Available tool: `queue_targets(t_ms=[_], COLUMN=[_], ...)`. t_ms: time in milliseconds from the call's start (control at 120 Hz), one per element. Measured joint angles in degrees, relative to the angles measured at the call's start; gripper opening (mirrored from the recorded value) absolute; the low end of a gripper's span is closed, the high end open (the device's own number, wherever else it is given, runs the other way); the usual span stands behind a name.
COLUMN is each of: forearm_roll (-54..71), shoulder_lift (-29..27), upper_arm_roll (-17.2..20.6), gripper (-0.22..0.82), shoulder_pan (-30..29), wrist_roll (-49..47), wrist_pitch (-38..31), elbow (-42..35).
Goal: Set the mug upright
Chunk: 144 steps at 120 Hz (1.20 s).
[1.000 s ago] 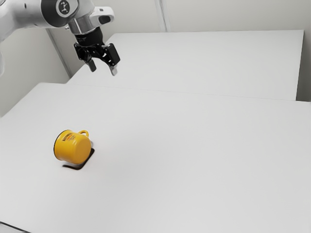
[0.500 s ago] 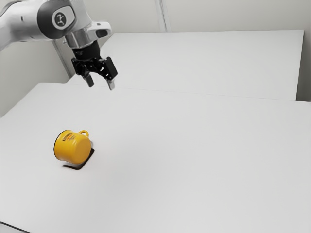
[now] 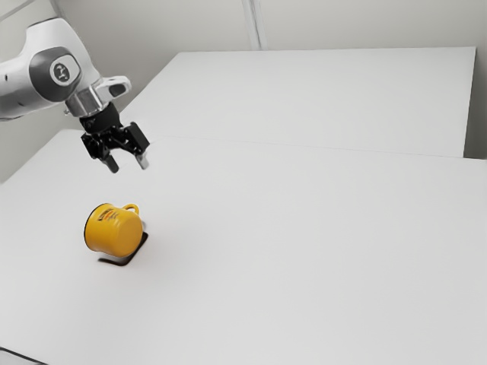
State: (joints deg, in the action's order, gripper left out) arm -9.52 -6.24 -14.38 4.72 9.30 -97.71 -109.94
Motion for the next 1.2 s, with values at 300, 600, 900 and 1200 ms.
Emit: queue_targets(t_ms=[300,600,900,1200], forearm_roll=[-4.57,-13.17,-23.90,-28.57], shoulder_lift=[0.96,9.89,21.60,27.65], upper_arm_roll=[-12.21,-23.13,-23.67,-10.57], gripper=[0.60,0.60,0.60,0.60], shoulder_pan=[-0.27,-1.25,-7.64,-22.15], wrist_roll=[14.12,30.92,43.63,50.82], wrist_pitch=[-4.98,-4.03,3.35,8.92], elbow=[-5.08,-2.33,4.09,7.55])
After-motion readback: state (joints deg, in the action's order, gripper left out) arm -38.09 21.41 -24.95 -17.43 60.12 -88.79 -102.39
